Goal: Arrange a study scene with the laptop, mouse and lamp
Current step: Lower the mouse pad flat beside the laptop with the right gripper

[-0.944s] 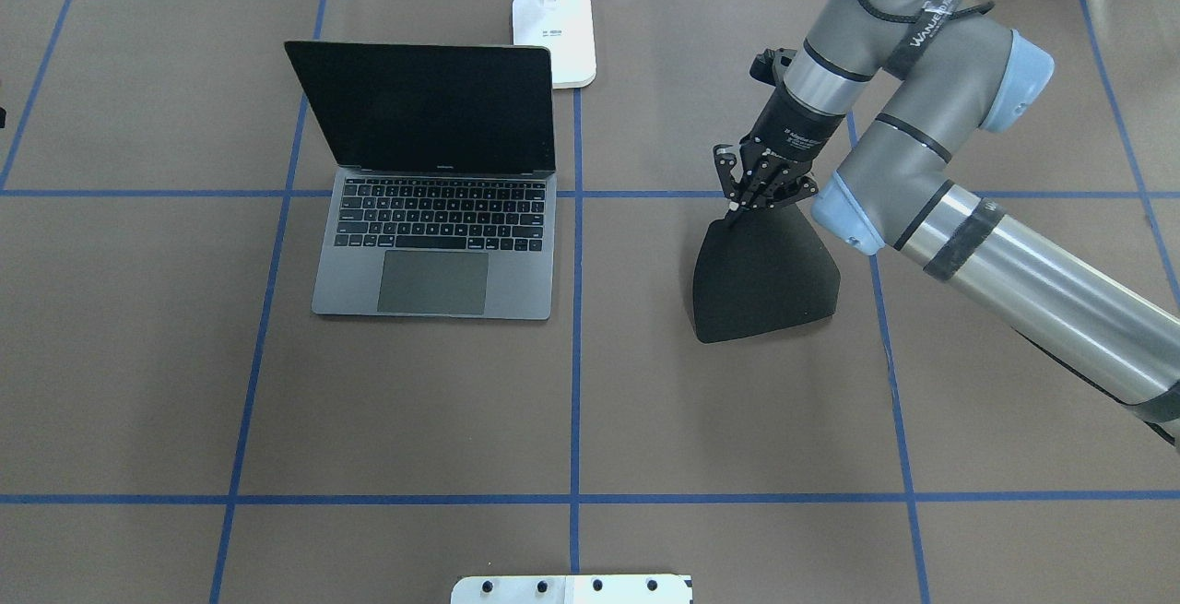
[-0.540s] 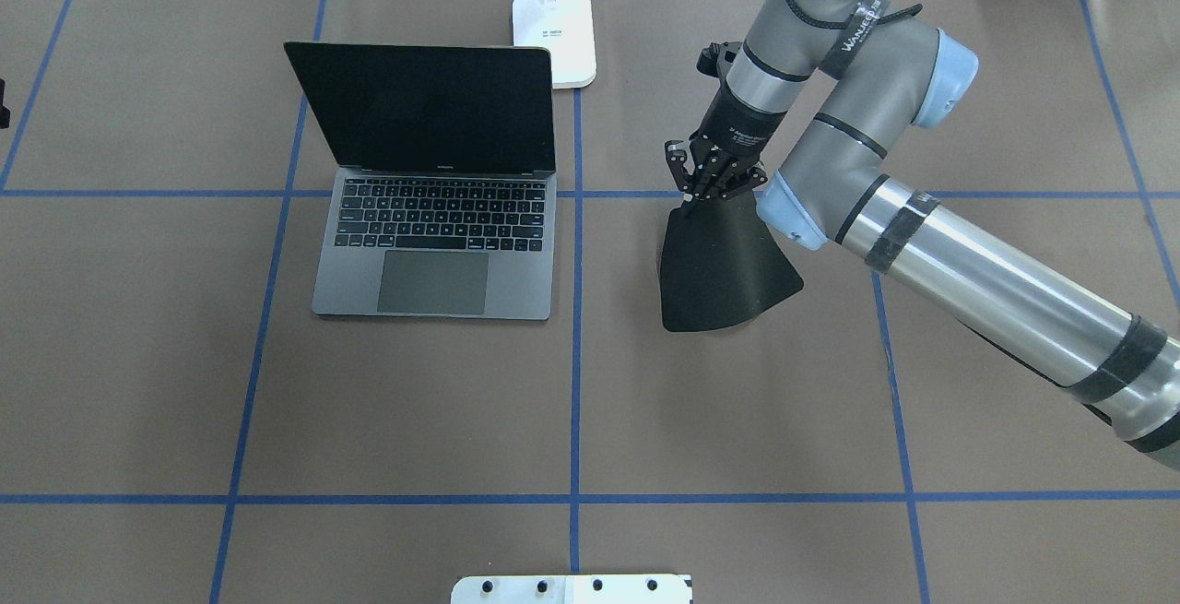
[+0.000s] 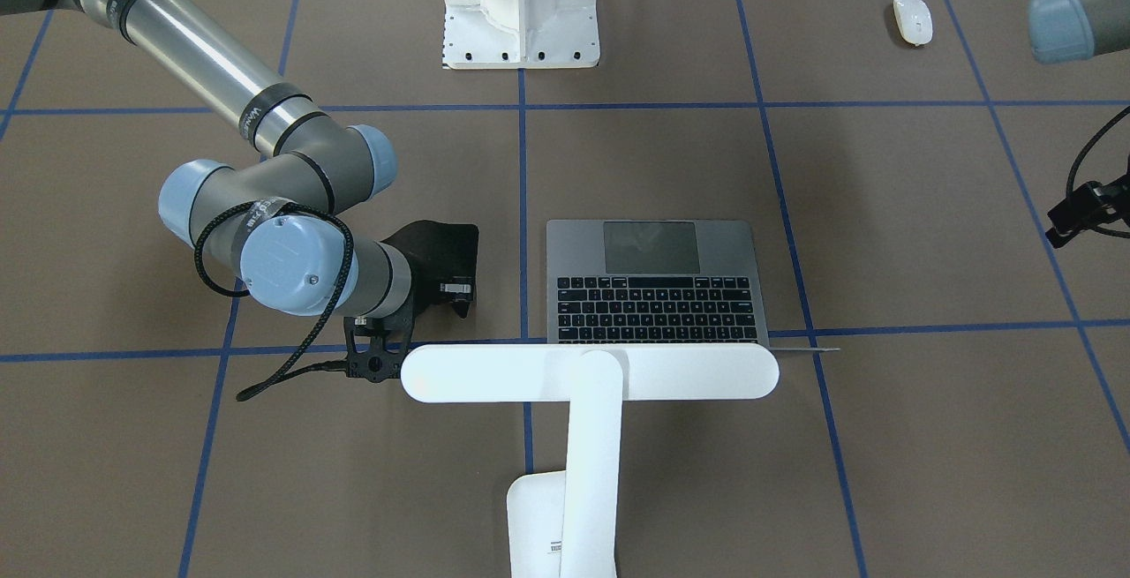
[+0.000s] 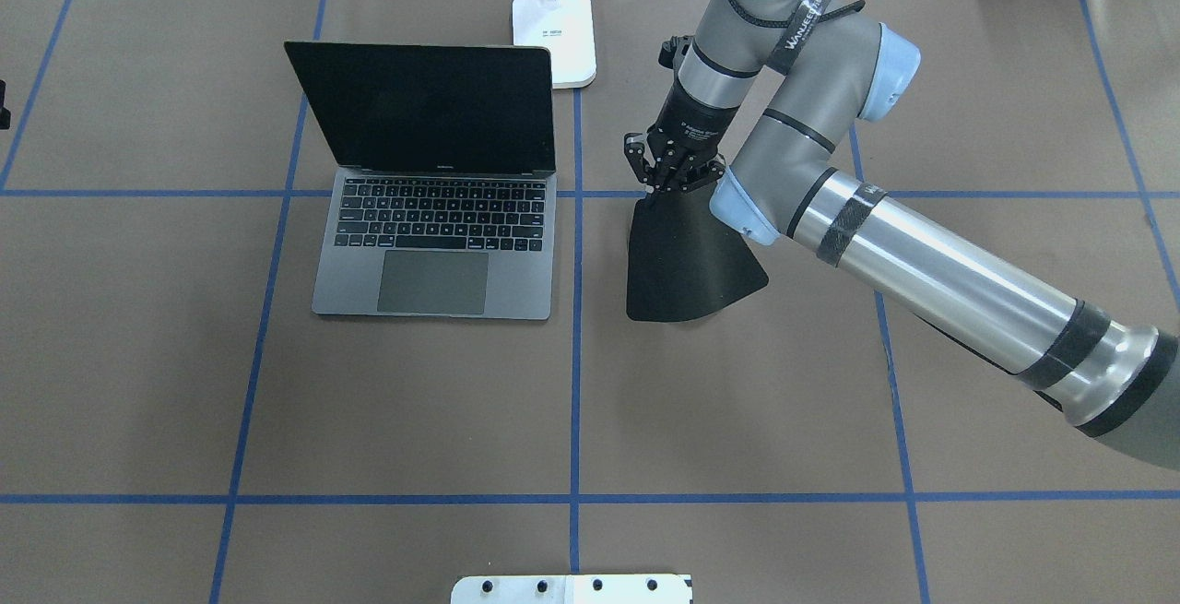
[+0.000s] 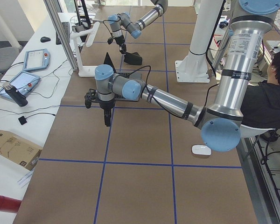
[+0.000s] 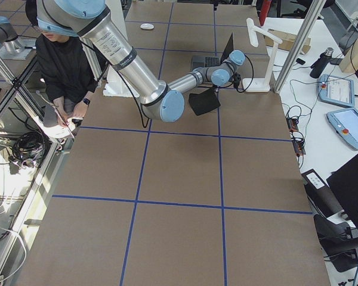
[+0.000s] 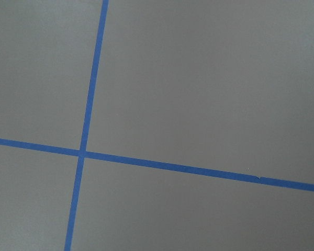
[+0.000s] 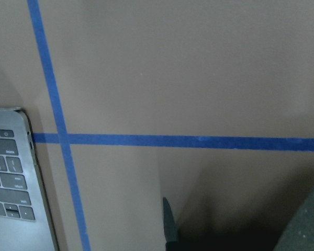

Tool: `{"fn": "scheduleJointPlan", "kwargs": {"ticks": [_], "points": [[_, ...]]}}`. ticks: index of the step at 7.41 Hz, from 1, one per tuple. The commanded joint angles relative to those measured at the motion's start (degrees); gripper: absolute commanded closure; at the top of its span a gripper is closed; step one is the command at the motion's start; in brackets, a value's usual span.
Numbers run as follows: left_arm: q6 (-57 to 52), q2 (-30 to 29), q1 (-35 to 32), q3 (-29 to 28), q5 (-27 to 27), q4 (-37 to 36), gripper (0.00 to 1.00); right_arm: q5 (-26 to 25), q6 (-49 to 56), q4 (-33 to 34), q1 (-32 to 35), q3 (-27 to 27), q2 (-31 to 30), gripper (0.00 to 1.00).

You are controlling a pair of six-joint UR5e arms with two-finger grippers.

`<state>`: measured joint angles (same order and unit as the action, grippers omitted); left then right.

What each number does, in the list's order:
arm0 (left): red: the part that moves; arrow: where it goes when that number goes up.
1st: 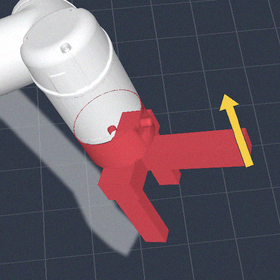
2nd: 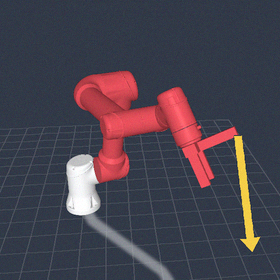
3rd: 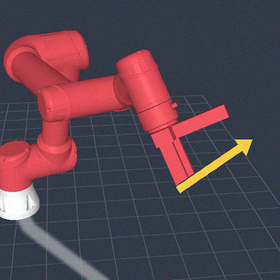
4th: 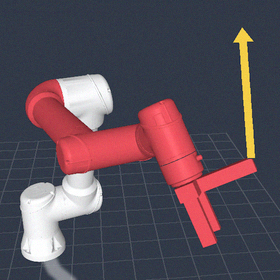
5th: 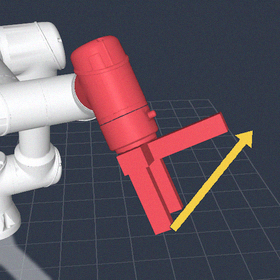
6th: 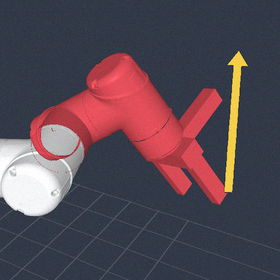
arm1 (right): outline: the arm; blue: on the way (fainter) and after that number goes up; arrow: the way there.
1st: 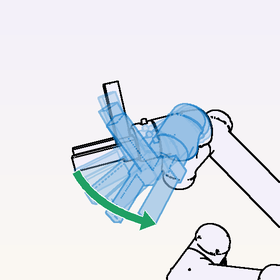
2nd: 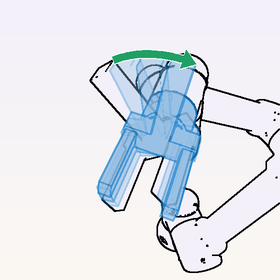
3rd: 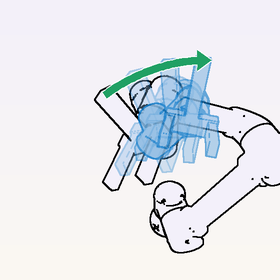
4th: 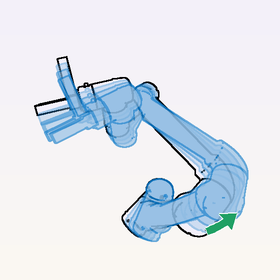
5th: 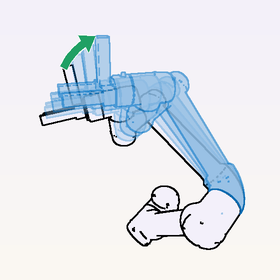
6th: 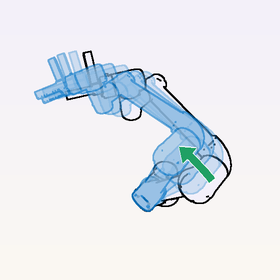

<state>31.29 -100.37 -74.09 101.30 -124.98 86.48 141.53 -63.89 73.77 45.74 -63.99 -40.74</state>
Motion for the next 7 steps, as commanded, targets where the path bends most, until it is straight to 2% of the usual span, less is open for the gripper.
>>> {"fn": "scheduleJointPlan", "kwargs": {"ticks": [1, 6, 7], "points": [[0.0, 0.0, 0.0, -0.1, 0.0, 0.0, 0.01, -0.1, -4.8, 0.0, -0.6, 1.6, 1.7, 1.00], [0.0, 0.0, 0.0, -0.1, 0.0, 0.0, 0.01, -0.4, -12.0, -0.4, -0.7, 2.6, 1.7, 1.00], [0.0, 0.0, 0.0, -0.1, 0.0, 0.1, 0.01, -0.4, -14.9, -2.8, -0.7, 2.7, 1.7, 1.00]]}}
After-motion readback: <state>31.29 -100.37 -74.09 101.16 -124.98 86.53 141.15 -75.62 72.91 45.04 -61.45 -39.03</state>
